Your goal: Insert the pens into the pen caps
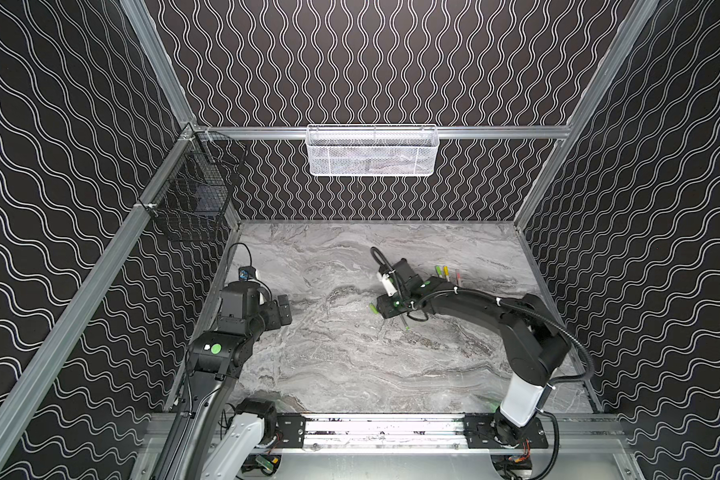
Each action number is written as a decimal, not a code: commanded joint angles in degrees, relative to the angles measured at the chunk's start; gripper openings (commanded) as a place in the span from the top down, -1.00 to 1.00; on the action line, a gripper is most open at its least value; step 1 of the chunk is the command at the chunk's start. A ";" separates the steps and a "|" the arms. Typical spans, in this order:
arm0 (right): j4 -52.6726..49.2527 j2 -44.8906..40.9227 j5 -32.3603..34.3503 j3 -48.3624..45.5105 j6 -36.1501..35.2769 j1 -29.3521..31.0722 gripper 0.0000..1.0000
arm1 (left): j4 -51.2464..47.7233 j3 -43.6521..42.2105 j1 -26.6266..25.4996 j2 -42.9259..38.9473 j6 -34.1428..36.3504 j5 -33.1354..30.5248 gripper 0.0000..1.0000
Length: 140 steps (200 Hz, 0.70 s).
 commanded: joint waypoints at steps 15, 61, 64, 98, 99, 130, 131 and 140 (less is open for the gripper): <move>-5.04 -0.09 1.73 -1.65 -3.12 -3.92 -0.15 | 2.10 -0.01 0.14 0.33 -0.14 1.16 -0.97; -6.89 1.10 2.29 -2.87 -5.71 -5.43 -0.15 | 2.58 -0.08 0.23 0.90 0.15 2.44 -0.97; -6.90 1.21 1.96 -2.90 -5.87 -5.50 -0.14 | 2.64 -0.08 0.23 0.87 0.20 2.61 -0.97; -5.52 0.68 0.26 -3.52 -6.82 -5.05 -0.13 | 2.83 -0.26 0.23 1.26 0.30 3.45 -0.97; -5.45 0.61 0.10 -3.53 -7.03 -4.96 -0.13 | 2.87 -0.26 0.23 1.23 0.30 3.50 -0.97; -5.25 -0.12 2.97 -1.46 -9.22 -0.97 -0.14 | 3.00 -0.17 0.23 1.61 0.45 4.08 -0.97; -5.26 -0.05 3.13 -1.31 -9.20 -0.90 -0.14 | 3.00 -0.17 0.23 1.63 0.46 4.12 -0.97; -5.46 0.60 4.14 -0.14 -9.15 -0.17 -0.13 | 3.04 -0.17 0.32 1.64 0.47 4.16 -0.97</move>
